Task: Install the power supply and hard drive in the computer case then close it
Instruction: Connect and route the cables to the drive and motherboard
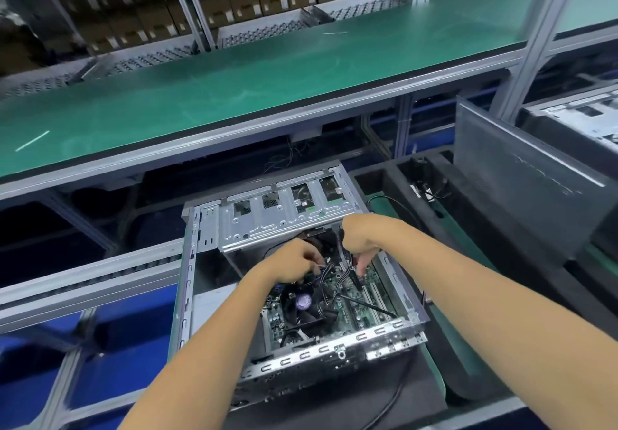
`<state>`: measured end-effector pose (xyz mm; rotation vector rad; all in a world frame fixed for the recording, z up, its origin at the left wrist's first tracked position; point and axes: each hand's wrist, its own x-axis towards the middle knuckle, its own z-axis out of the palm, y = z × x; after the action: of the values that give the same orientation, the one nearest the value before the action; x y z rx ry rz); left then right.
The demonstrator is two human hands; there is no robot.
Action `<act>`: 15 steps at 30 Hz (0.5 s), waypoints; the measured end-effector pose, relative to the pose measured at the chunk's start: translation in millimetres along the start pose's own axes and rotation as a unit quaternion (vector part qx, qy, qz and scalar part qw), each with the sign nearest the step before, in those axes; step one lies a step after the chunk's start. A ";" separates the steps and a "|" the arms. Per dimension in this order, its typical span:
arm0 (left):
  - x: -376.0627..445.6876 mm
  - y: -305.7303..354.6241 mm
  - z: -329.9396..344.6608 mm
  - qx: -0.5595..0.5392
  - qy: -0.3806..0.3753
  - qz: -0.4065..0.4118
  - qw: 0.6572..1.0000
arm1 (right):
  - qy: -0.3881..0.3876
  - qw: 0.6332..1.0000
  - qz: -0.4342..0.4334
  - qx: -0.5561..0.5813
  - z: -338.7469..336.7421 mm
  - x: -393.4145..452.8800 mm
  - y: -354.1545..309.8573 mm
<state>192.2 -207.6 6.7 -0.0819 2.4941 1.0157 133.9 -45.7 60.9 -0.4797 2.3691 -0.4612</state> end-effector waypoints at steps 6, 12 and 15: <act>4.7 14.7 6.0 -0.043 -0.026 0.055 0.997 | -0.091 0.994 0.056 0.036 0.2 0.7 -4.8; 5.3 14.4 4.3 -0.226 -0.019 0.005 0.974 | -0.097 0.987 0.070 0.103 -2.8 -7.3 -5.7; 1.8 15.5 1.4 -0.180 -0.018 0.007 0.983 | -0.078 0.993 0.087 0.018 -2.8 -9.8 -10.3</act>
<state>187.7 -195.2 15.1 -0.1560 2.2543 1.4506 141.3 -49.7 72.8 -0.2778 2.2234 -0.3720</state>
